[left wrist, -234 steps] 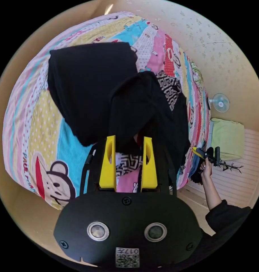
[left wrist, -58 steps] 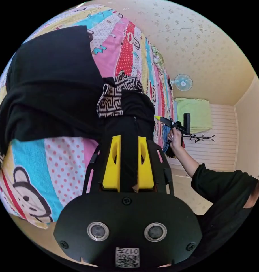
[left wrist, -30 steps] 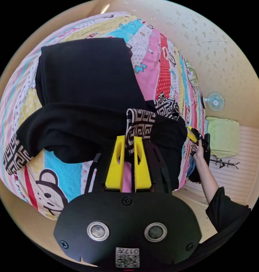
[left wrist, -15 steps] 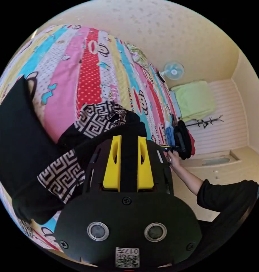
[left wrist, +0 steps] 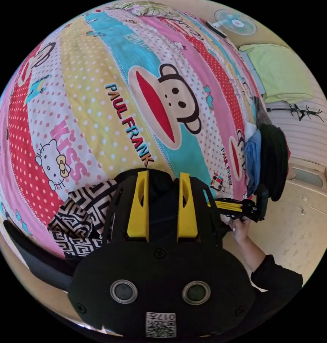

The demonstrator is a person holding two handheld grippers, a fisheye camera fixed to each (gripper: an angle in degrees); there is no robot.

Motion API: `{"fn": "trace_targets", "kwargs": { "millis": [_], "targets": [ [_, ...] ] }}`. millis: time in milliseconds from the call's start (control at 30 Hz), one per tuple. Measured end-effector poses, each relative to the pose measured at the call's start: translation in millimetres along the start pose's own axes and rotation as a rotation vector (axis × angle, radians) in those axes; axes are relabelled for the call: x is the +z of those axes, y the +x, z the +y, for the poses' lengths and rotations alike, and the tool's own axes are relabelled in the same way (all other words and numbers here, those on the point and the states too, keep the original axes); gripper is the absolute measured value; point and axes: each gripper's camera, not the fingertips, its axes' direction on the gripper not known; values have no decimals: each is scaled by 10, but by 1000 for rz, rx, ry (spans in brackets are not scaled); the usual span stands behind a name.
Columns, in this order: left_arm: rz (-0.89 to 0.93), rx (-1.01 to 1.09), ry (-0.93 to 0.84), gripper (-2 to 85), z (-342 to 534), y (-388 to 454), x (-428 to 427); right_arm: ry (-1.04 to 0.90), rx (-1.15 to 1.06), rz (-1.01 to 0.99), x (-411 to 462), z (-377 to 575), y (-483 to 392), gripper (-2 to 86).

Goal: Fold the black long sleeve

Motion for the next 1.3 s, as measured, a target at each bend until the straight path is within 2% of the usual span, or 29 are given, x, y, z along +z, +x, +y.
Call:
{"fn": "trace_targets", "kwargs": {
  "millis": [67, 133, 200, 300, 367, 500, 600, 700, 800, 900, 967, 1033, 1167, 1233, 1300],
  "targets": [
    [-62, -51, -111, 118, -84, -12, 176, 8, -6, -48, 25, -17, 92, 7],
    [-59, -102, -78, 95, -39, -32, 186, 3, -30, -64, 64, -44, 139, 6],
    [-89, -125, -79, 32, -10, -12, 162, -16, -54, -73, 112, -112, 180, 6],
    [-54, -144, -24, 12, 31, 36, 19, -12, -70, -26, 80, -201, 170, 4],
    [70, -171, 145, 4, 61, -19, -257, 53, -86, 8, -29, -199, 133, 4],
    [286, -231, 251, 11, -2, -277, -275, 92, -30, 129, 61, -228, 243, 5],
    [415, -269, 253, 41, 4, -502, -106, 63, -9, 96, 183, -334, 376, 9],
    [556, -261, 448, 83, 358, -663, -350, 47, 17, 55, 221, -410, 479, 19],
    [524, -234, 589, 110, 970, -746, -772, 173, 91, 89, 57, -318, 529, 47],
    [459, -379, 695, 136, 1877, -937, -1020, 364, 214, 78, -84, -152, 421, 76],
    [445, -560, 812, 133, 2776, -1167, -1115, 406, 189, 8, 14, -150, 231, 73],
    [421, -742, 922, 126, 3496, -1371, -1165, 365, 100, -31, 240, -262, -60, 71],
    [380, -1110, 1109, 114, 4877, -1946, -1192, 170, -201, 40, 1020, -587, -912, 66],
    [406, -1196, 1144, 113, 5264, -2231, -1186, 123, -327, 55, 1316, -672, -1184, 56],
    [406, -1246, 1156, 113, 5553, -2509, -1188, 36, -448, 156, 1777, -793, -1360, 34]
  ]
}}
